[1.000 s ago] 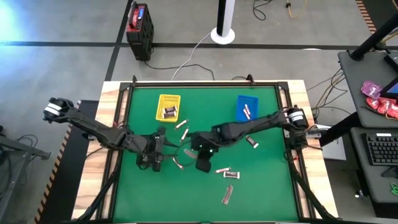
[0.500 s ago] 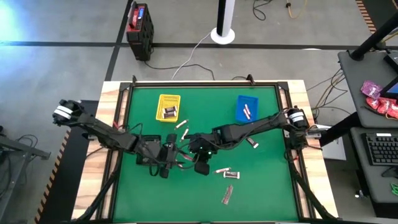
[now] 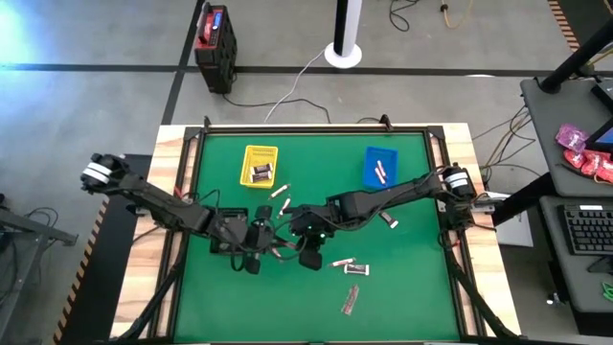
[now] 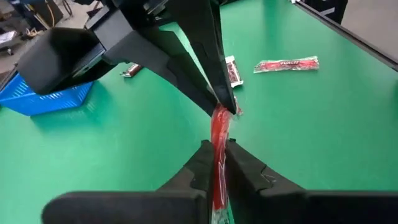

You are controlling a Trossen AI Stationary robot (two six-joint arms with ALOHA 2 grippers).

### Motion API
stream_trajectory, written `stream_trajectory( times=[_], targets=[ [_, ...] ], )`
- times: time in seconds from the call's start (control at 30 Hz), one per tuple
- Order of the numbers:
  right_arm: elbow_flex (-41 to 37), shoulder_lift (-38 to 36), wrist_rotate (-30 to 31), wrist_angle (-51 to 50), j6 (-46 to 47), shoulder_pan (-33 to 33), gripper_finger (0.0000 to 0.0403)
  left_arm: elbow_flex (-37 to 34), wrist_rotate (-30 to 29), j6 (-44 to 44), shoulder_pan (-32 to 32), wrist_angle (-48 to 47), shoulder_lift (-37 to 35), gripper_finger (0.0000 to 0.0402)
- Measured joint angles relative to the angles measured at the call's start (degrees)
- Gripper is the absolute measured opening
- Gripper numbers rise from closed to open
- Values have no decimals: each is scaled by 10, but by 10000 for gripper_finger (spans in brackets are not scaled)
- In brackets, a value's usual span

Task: Sort candy by brand, put in halloween buckets
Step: Put the red candy stick into the black bin, then put the white candy stick into the blue bin

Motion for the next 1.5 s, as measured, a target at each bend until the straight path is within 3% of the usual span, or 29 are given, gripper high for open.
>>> stream_trajectory(
  times=[0.2,0.53,0.67,0.77,0.9,1.03,1.5],
  targets=[
    [0,-11,4,3,-1,-2,86,34,0,-48,0,-127,-18,4],
    [1,-41,9,2,-29,-3,175,220,0,-289,-46,-748,-36,1],
    [1,-43,32,1,-33,-3,187,261,-1,-402,-62,-897,-37,1],
    [1,-43,35,0,-37,-3,189,254,-12,-447,-62,-904,-38,1],
    [1,-40,36,0,-39,-3,188,233,-72,-524,-62,-907,-25,4],
    [1,-39,36,0,-37,-3,188,210,-76,-563,-61,-903,-15,25],
    [1,-39,36,0,-35,-3,187,198,-61,-556,-64,-892,-3,129]
  ],
)
